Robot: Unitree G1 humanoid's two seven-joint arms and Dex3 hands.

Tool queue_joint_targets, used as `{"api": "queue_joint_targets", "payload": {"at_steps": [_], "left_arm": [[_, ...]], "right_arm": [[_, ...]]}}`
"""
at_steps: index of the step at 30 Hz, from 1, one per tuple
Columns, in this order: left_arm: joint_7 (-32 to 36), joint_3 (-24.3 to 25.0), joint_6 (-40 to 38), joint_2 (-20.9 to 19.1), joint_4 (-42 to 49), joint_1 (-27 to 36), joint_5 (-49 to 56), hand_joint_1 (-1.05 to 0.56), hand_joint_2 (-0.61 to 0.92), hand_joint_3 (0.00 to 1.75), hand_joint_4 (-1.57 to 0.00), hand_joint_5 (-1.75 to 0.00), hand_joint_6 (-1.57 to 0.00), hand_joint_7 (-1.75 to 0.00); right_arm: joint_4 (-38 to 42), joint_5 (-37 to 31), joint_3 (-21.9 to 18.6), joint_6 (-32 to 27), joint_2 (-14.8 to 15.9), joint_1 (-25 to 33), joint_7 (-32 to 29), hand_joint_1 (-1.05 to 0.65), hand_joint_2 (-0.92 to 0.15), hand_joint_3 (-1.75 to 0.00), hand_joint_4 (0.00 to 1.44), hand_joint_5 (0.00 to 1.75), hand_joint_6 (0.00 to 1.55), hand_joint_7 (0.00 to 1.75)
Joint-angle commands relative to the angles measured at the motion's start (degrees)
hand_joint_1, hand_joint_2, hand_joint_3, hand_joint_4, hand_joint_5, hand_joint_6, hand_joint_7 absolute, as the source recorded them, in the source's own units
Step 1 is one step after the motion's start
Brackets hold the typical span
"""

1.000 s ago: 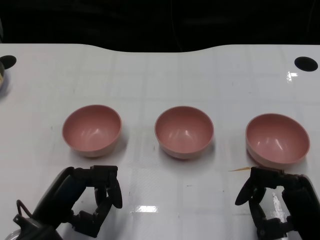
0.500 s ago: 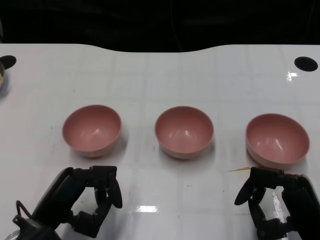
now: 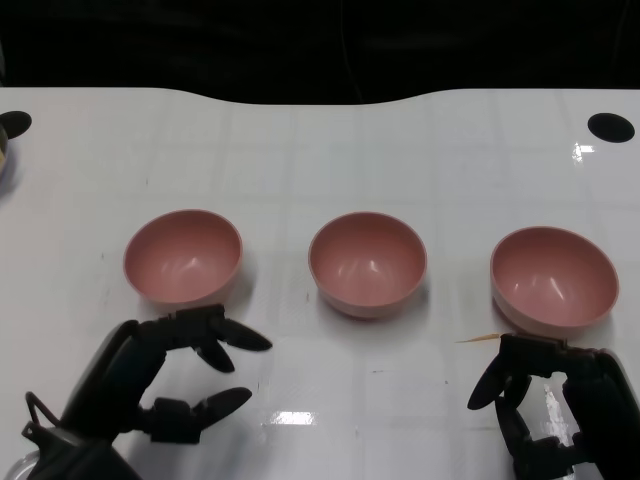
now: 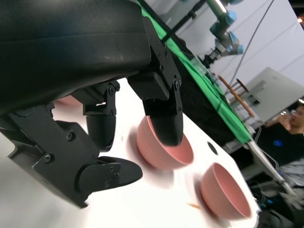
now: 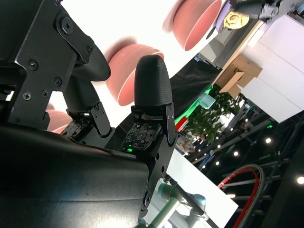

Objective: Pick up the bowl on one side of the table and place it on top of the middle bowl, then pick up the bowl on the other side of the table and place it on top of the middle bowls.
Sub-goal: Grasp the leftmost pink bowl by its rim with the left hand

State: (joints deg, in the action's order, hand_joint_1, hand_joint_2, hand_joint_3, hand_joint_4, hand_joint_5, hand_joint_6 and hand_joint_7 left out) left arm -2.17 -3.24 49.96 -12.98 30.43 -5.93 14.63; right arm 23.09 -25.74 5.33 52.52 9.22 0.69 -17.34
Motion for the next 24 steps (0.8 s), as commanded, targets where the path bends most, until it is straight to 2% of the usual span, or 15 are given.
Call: {"api": "queue_joint_targets", "payload": {"at_steps": [1, 3, 8, 12, 17, 24], "left_arm": [[2.8, 1.6, -6.1, -1.7, -6.8, 1.7, 4.1, -0.27, 0.83, 0.18, -0.60, -0.85, -0.72, -0.26], [4.5, 2.3, -10.1, -2.2, -11.5, 2.4, 7.7, -0.31, 0.87, 0.10, -0.60, -0.76, -0.70, -0.17], [10.5, 2.3, -18.4, -3.8, -20.1, 2.9, 19.7, -0.35, 0.88, 0.05, -0.58, -0.72, -0.66, -0.10], [12.4, 0.9, -24.9, -4.8, -24.2, 2.4, 26.6, -0.37, 0.88, 0.02, -0.52, -0.62, -0.62, -0.05], [12.3, -3.2, -33.9, -6.2, -25.9, 0.4, 36.4, -0.41, 0.89, 0.00, -0.49, -0.39, -0.55, 0.00], [7.0, -9.3, -48.3, -5.2, -25.4, -3.1, 44.5, -0.52, 0.91, 0.01, -0.39, -0.25, -0.38, 0.00]], "right_arm": [[-0.6, -0.6, -0.2, -0.2, 0.3, 0.1, -0.6, 0.14, 0.02, -1.74, 0.98, 1.61, 0.99, 1.20], [-0.5, -1.2, -0.2, 0.0, 0.3, -0.1, -1.0, 0.15, 0.04, -1.75, 0.98, 1.62, 1.00, 1.20], [-0.5, -0.3, -0.1, 0.2, 0.2, -0.1, -0.4, 0.18, 0.04, -1.75, 0.98, 1.62, 1.00, 1.20], [-0.9, 0.5, -0.1, -0.1, 0.1, 0.2, 0.2, 0.20, 0.04, -1.75, 0.98, 1.60, 1.00, 1.19], [-1.2, 0.5, -0.1, -0.8, 0.2, 0.5, 0.6, 0.18, 0.04, -1.75, 0.99, 1.60, 1.00, 1.19], [-1.5, 0.3, 0.0, -0.8, 0.4, 0.6, 0.6, 0.18, 0.04, -1.75, 0.99, 1.59, 1.00, 1.19]]}}
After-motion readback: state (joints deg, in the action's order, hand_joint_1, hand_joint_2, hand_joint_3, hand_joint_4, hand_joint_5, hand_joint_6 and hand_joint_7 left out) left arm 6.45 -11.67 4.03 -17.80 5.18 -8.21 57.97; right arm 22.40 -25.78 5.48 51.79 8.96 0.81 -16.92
